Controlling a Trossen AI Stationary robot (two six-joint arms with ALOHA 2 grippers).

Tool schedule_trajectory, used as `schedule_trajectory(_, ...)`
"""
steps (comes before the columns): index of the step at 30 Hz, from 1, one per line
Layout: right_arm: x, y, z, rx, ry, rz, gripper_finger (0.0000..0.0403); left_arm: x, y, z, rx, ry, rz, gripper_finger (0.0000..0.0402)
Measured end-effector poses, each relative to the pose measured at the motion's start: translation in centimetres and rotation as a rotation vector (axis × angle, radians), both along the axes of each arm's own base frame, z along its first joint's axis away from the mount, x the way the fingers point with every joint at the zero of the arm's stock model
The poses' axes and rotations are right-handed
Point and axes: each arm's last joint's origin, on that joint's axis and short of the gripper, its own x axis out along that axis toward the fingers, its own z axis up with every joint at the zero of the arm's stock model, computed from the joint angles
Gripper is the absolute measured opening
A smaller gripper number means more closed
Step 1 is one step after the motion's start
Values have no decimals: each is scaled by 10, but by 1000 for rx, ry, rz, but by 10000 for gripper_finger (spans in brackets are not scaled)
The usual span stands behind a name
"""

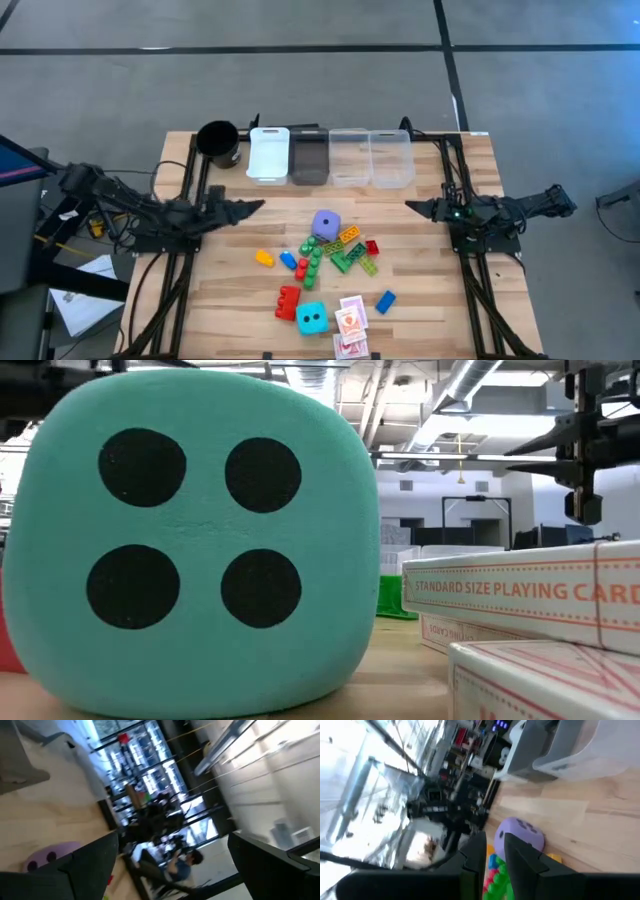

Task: Pick & Place Toys
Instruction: Put the purple dice into the black bin

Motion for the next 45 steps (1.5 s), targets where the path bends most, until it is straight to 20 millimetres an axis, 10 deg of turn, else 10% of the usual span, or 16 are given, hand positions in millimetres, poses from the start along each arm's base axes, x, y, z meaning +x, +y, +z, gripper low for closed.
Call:
schedule_trajectory(14,0,1,7,-219,-6,39,66,103,-18,-7,283,330,62,370)
schedule_trajectory(24,2,6,9,-748,93,169,66,109,-8,-1,648,481,116,370)
schedule_trajectory(30,9,8,3,-744,169,191,77,104,-1,-4,772,626,106,370)
schedule_trajectory(45,39,14,-3,-884,253,204,326,102,5,-14,769,730,61,370)
